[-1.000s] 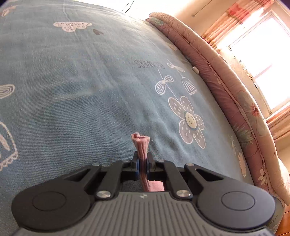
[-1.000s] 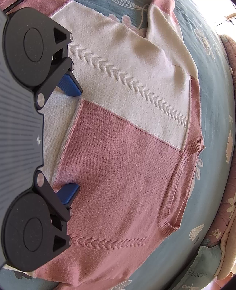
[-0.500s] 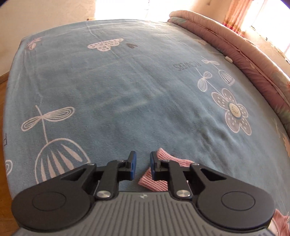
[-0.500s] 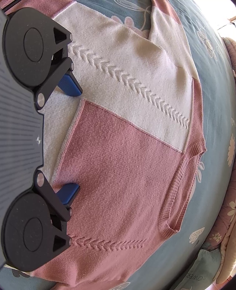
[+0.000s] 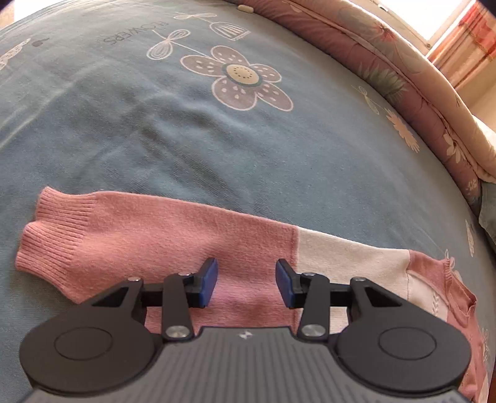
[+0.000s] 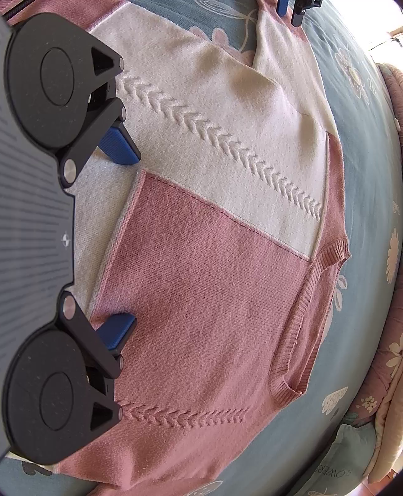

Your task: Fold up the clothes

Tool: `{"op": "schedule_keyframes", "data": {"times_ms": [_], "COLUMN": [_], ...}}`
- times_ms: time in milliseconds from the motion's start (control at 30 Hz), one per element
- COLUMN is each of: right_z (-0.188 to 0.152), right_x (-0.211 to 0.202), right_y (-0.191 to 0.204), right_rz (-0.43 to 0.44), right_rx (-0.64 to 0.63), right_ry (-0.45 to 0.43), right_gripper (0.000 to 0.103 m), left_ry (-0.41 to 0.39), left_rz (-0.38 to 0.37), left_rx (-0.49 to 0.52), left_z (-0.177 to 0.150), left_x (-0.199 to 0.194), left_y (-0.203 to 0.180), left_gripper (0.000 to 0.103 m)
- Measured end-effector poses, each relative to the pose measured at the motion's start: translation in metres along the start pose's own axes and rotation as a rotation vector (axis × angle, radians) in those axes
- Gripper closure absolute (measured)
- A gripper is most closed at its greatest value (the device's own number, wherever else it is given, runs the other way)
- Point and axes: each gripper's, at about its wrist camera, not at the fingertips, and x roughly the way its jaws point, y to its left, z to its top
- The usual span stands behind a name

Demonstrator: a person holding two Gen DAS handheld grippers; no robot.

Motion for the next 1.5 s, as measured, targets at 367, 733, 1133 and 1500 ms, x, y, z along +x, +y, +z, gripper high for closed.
{"op": "schedule_keyframes", "data": {"times_ms": [367,733,1133,1500], "right_z": [-0.004,-0.005,-0.008,-0.007], "right_x": [-0.001,-0.001,-0.001,-0.001], "right_y": [0.001,0.001,0.001,0.004], "right_rz": [-0.006,-0.009,-0.009,-0.016], "right_rx": [0.005,0.011,0.013,0.019], "right_ry": [-0.026,-0.033,-0.049,-0.043], "right_gripper": [0.0,0.0,0.0,0.0], "left_ry": [0.036,0.083,0.084,0.16], "left_rz": [0.073,-0.191,-0.063,-0.131], "left_rx": [0.289,0.879,0.917,0.972], "left_z": [-0.012,-0.107,-0.081,-0.125], "left_x": [-0.006,0.024,0.024,0.032], "left_y": [-0.055,-0.213,-0.189,-0.215], "left_gripper": [0.057,0.049,0.034,0.03]}}
